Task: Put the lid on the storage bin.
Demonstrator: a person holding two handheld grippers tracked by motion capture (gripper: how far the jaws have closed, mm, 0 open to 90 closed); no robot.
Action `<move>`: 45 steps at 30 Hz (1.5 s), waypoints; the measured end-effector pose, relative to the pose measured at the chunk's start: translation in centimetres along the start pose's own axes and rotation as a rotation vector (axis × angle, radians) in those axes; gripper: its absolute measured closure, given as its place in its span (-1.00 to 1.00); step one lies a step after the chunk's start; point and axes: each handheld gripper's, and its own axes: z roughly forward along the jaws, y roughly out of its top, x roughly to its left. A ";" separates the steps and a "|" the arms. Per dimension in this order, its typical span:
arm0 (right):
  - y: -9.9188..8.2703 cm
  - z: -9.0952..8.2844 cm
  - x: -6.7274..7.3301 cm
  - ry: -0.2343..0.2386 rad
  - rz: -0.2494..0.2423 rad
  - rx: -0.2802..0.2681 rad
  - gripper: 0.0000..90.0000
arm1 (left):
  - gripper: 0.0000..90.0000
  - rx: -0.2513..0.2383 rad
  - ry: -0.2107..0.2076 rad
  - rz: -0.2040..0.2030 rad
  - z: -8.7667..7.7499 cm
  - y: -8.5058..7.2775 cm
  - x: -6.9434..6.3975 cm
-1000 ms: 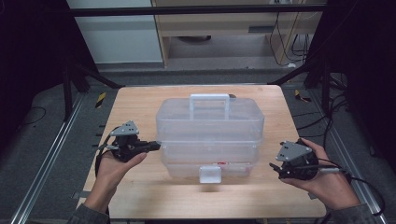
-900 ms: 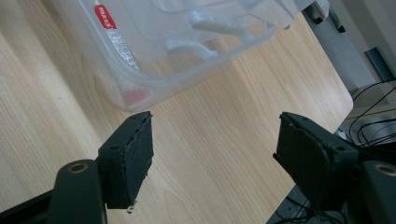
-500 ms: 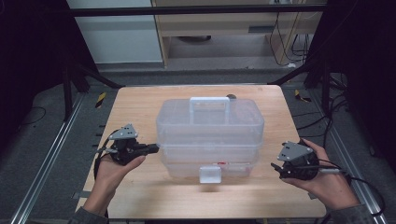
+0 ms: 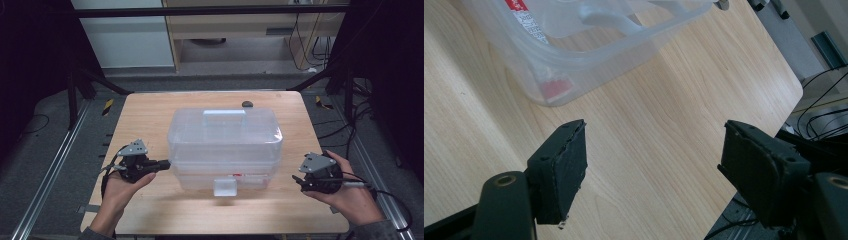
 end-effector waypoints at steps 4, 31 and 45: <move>0.0 0.3 0.0 -0.002 0.003 0.004 -0.42 | 0.99 0.010 -0.001 0.001 0.0 -0.5 0.0; -0.4 7.5 -5.2 -0.038 0.223 0.084 -0.41 | 1.00 0.131 0.259 -0.092 0.7 -2.0 9.8; -1.8 15.1 -9.3 -0.039 0.495 0.045 -0.46 | 1.00 0.124 0.349 -0.148 4.6 -2.6 14.4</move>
